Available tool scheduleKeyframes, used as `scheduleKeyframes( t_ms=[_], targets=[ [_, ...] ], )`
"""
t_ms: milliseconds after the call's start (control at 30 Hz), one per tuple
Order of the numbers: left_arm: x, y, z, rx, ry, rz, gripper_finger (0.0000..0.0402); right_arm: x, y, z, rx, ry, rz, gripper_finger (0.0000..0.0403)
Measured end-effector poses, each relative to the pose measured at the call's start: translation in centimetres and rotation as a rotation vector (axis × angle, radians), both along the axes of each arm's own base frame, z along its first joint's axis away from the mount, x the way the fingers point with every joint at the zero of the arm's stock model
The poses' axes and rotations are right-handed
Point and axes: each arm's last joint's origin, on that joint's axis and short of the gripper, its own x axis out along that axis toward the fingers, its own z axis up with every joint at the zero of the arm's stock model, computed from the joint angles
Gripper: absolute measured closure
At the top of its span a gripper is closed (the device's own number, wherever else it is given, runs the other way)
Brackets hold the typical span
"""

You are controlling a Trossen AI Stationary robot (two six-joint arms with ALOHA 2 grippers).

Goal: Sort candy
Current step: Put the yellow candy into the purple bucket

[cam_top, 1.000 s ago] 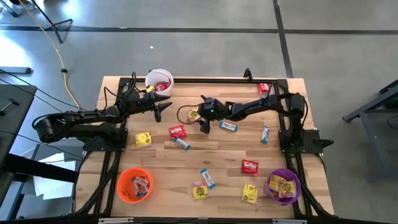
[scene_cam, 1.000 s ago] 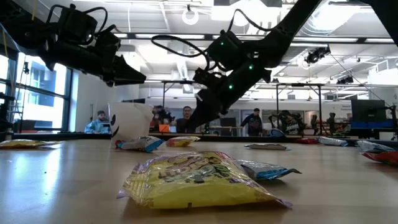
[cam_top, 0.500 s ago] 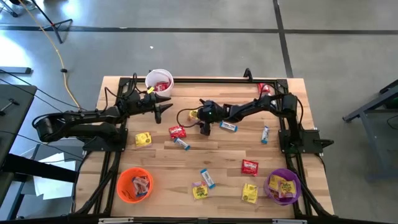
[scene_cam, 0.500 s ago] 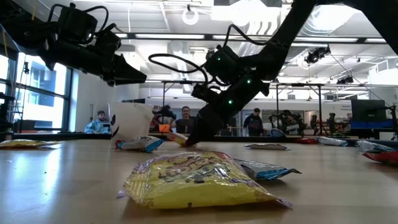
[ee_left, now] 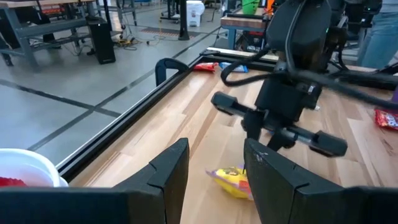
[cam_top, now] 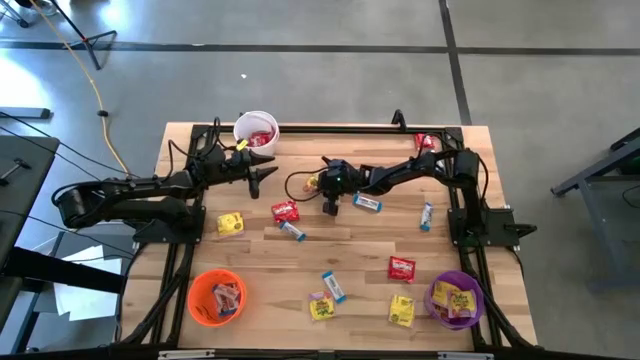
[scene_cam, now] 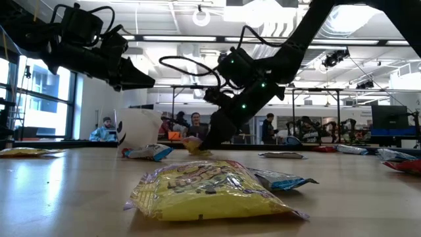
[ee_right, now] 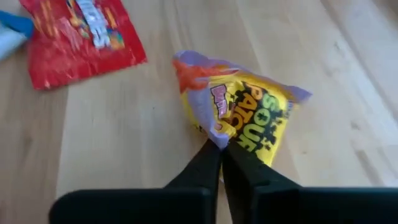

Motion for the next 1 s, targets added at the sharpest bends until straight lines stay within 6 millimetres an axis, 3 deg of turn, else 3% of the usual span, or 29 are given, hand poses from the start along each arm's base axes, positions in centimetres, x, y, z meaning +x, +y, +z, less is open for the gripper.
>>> scheduleKeyframes(
  t_ms=[167, 367, 567, 700, 833, 1000],
  targets=[
    [0.0, 0.0, -0.1, -0.002, 0.005, 0.0, 0.0259, -0.7, 0.8, 2.9, 0.012, 0.003, 0.015, 0.0389],
    [0.0, 0.0, 0.0, 0.016, 0.012, -0.004, 0.0259, -4.0, 3.5, 8.3, 0.16, 0.108, 0.01, 0.04],
    [0.0, 0.0, 0.0, 0.017, 0.011, -0.004, 0.0259, -9.4, 8.5, 14.3, 0.45, 0.197, -0.074, 0.0401],
    [0.0, 0.0, 0.1, 0.029, 0.001, -0.005, 0.0259, -13.9, 12.0, 17.3, 0.731, 0.288, -0.189, 0.0402],
    [0.1, 0.0, 0.6, 0.076, -0.035, -0.008, 0.0259, -18.3, 15.4, 19.1, 0.945, 0.428, -0.359, 0.0402],
    [0.1, 0.1, 0.8, 0.09, -0.056, -0.008, 0.0259, -22.2, 19.6, 20.0, 1.133, 0.588, -0.563, 0.0402]
  ],
)
